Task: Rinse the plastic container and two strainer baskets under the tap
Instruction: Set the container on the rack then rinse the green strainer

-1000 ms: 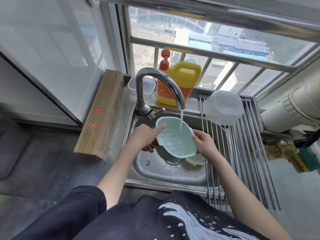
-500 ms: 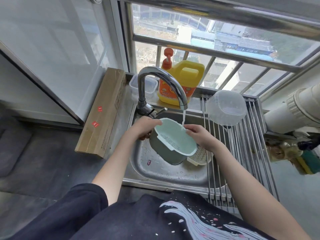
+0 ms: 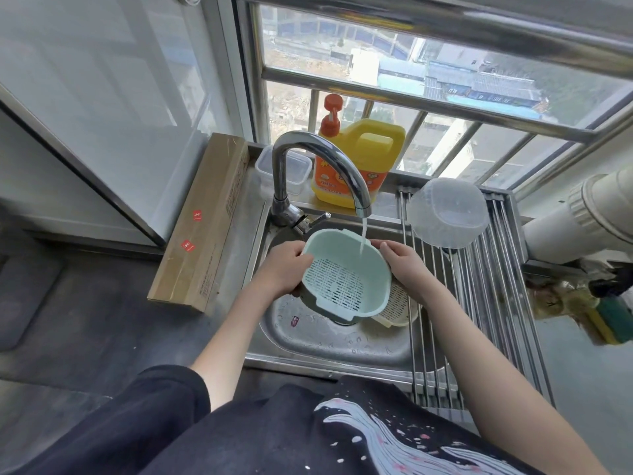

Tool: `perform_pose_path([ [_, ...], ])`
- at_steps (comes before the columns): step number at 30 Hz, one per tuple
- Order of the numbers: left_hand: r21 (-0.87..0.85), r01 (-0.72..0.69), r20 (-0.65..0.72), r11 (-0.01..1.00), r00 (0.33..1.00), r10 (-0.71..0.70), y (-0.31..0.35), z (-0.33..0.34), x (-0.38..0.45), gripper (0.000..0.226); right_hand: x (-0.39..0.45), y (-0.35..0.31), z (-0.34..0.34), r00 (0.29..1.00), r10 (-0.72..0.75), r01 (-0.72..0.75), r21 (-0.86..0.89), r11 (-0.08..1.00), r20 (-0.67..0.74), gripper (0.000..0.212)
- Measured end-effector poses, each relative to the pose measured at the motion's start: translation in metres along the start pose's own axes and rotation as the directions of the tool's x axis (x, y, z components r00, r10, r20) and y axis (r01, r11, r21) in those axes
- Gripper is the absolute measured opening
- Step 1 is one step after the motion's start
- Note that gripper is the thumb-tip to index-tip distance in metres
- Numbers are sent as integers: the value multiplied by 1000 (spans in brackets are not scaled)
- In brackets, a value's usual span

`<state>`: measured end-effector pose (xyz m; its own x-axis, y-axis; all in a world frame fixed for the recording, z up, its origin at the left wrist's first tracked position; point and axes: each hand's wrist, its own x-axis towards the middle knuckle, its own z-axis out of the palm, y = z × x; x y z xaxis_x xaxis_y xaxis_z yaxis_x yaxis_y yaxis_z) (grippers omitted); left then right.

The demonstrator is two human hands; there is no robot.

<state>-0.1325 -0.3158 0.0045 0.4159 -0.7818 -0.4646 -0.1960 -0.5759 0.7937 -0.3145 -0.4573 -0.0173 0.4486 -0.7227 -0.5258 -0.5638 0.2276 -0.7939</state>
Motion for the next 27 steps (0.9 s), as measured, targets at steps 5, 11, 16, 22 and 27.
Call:
perform_pose_path([
  [5,85,-64,-55,994,996,69,-9,2,-6,20,-5,1,6,1000,-2,2,77,997,2,32],
  [11,193,-70,-129,979,987,96,-10,-2,-9,23,-10,1,13,1000,16,-17,91,996,12,29],
  [16,297,-77,-199,952,970,141,-7,-8,-13,25,-12,9,18,998,68,-67,71,995,-8,31],
  [22,375,-100,-246,922,948,203,-2,-4,-17,24,-17,10,23,998,57,-59,65,996,34,25],
  [27,393,-117,-218,912,952,216,2,-4,-22,35,-18,7,24,999,37,-37,24,999,0,26],
])
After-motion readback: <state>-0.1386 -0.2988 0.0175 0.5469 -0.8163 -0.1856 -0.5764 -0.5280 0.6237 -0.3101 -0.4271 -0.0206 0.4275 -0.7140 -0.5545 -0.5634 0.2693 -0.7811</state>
